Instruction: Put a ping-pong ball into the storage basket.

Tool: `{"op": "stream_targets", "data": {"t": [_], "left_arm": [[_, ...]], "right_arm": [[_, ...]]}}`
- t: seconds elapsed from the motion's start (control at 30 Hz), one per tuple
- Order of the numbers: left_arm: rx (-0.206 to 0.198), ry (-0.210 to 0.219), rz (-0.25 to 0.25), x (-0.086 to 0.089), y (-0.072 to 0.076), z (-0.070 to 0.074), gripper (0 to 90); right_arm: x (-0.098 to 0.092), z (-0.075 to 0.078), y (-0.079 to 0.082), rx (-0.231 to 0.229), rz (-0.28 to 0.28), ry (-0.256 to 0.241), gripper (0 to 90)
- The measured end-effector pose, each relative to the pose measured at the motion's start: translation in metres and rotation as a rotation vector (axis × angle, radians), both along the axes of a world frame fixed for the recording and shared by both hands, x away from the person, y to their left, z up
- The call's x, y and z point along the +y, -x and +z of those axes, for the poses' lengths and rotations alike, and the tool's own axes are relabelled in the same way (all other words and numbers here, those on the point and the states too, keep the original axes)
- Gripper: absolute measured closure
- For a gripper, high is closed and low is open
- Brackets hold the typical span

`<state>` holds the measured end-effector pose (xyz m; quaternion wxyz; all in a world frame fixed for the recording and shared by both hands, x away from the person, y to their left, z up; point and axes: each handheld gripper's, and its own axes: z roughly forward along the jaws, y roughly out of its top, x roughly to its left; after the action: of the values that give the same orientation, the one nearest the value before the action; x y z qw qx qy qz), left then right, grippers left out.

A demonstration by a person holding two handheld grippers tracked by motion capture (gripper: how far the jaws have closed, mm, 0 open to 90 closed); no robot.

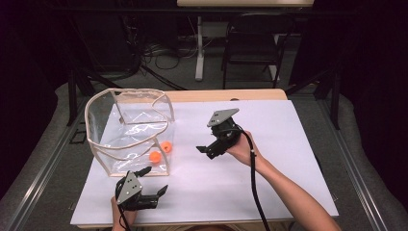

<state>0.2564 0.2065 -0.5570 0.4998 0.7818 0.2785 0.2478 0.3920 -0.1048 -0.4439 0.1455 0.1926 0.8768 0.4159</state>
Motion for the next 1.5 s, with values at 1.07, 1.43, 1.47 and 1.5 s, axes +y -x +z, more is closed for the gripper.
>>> {"op": "stream_targets", "data": {"t": [1.07, 1.43, 1.47, 1.5], "left_arm": [[-0.001, -0.004, -0.001, 0.0, 0.0, 0.0, 15.9], [-0.001, -0.003, 0.0, 0.0, 0.0, 0.0, 15.9], [-0.001, -0.003, 0.0, 0.0, 0.0, 0.0, 15.9], [-0.001, -0.004, 0.0, 0.0, 0.0, 0.0, 15.9]], "right_arm": [[-0.038, -0.028, 0.025, 0.002, -0.044, 0.011, 0.0], [-0.051, -0.036, 0.035, 0.005, -0.058, 0.007, 0.0], [-0.052, -0.037, 0.035, 0.004, -0.063, 0.007, 0.0], [-0.054, -0.038, 0.036, 0.007, -0.067, 0.005, 0.0]]}}
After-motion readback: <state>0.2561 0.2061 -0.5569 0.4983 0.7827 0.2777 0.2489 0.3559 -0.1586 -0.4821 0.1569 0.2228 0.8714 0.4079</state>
